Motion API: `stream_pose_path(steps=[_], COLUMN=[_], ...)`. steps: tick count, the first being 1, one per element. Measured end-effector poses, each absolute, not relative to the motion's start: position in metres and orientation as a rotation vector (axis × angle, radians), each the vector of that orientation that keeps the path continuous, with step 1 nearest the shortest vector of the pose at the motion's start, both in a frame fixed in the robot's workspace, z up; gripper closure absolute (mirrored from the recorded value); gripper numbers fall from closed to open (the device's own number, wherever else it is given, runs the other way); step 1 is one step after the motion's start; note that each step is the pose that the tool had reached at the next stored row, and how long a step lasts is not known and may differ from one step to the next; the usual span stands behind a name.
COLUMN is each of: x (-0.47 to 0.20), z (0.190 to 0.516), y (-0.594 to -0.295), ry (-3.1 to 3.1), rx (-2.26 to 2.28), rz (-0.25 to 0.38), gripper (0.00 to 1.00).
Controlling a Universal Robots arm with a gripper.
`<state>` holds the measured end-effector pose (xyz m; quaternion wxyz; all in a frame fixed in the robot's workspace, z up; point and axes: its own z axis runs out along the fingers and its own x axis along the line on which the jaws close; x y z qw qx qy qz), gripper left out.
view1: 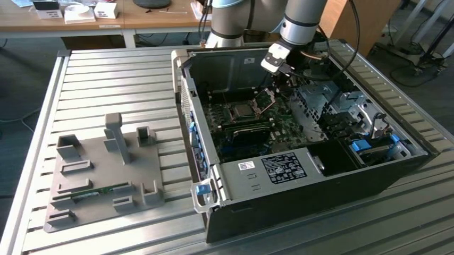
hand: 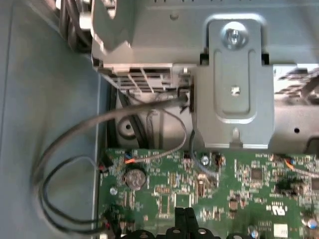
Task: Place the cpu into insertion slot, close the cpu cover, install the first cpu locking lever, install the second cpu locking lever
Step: 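Close the cpu cover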
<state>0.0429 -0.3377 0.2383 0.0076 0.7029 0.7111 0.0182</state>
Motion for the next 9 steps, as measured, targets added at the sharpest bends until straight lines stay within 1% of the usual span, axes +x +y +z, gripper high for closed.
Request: stream_pose_path(steps=[9], x=[0.009], z=[0.238], y=[-0.338], ry=[2.215], rx=[2.189], rz=[0.074], gripper=[0.89])
